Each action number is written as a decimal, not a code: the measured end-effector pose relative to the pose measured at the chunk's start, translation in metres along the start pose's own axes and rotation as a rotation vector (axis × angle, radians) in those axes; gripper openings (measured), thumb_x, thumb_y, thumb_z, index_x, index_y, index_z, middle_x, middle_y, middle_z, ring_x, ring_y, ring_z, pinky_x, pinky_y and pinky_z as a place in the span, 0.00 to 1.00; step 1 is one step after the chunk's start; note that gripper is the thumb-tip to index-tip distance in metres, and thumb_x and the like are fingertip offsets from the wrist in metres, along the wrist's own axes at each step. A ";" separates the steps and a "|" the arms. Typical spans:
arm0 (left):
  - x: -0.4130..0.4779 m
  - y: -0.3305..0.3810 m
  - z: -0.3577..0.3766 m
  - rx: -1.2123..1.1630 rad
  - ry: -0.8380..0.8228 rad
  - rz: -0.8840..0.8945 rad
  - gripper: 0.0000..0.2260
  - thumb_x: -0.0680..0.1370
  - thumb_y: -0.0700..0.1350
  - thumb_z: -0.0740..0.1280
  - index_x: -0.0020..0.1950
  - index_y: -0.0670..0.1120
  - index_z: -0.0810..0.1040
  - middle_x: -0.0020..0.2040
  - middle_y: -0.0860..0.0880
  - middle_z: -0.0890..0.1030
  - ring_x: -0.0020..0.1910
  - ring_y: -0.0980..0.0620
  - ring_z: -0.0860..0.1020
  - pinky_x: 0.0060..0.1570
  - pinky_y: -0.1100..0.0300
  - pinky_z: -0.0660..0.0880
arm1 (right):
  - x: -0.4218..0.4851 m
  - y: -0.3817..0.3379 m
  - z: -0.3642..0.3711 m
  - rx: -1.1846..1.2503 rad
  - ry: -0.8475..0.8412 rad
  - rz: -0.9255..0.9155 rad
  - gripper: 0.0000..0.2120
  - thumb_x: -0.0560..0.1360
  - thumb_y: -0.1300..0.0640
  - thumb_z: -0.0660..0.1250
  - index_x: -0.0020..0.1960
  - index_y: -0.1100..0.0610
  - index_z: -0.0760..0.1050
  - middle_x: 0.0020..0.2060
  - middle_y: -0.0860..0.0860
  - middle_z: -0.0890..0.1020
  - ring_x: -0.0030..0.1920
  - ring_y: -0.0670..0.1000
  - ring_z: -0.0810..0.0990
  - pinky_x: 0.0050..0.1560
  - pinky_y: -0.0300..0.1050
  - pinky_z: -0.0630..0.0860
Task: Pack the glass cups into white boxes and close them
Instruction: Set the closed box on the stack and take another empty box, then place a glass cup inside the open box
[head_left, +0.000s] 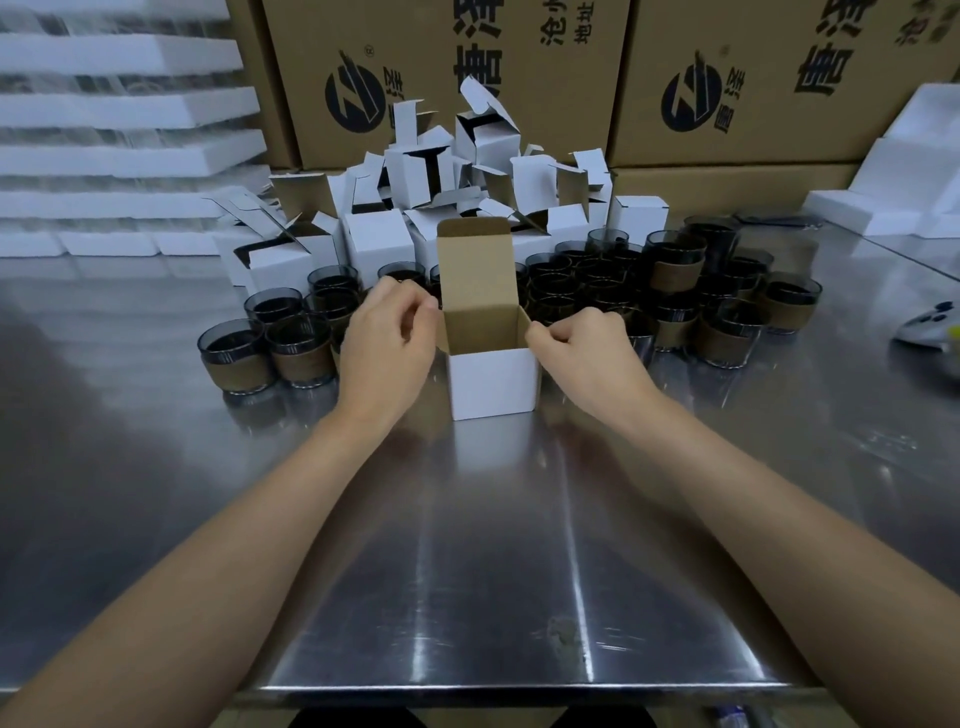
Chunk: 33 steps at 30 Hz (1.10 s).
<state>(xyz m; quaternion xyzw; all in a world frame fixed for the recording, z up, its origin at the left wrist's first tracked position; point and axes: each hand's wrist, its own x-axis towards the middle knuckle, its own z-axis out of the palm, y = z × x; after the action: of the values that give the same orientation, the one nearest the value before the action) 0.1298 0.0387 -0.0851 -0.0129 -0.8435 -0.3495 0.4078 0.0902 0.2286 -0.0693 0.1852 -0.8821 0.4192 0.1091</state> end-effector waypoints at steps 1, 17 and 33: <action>0.000 -0.001 -0.002 0.043 0.003 0.006 0.10 0.80 0.46 0.59 0.43 0.46 0.77 0.41 0.52 0.76 0.41 0.53 0.74 0.42 0.54 0.73 | 0.000 -0.001 0.000 0.006 0.002 0.004 0.27 0.76 0.53 0.61 0.21 0.55 0.55 0.19 0.48 0.58 0.25 0.50 0.57 0.30 0.43 0.62; -0.004 -0.007 0.001 -0.038 -0.248 -0.193 0.16 0.83 0.44 0.57 0.70 0.49 0.72 0.41 0.49 0.83 0.41 0.55 0.80 0.44 0.64 0.76 | -0.002 0.002 -0.005 0.067 -0.032 0.000 0.22 0.80 0.47 0.61 0.34 0.59 0.77 0.21 0.56 0.77 0.20 0.48 0.76 0.27 0.38 0.74; -0.011 0.020 -0.003 0.306 -0.059 0.388 0.13 0.80 0.49 0.61 0.50 0.45 0.83 0.46 0.50 0.81 0.48 0.48 0.76 0.51 0.58 0.63 | 0.022 0.019 -0.073 -0.346 -0.191 0.203 0.13 0.71 0.64 0.73 0.36 0.46 0.78 0.39 0.47 0.80 0.51 0.54 0.80 0.57 0.52 0.77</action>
<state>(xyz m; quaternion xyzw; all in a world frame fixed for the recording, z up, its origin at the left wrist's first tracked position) 0.1455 0.0545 -0.0800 -0.1230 -0.8798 -0.1322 0.4396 0.0654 0.2909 -0.0296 0.1127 -0.9613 0.2512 0.0121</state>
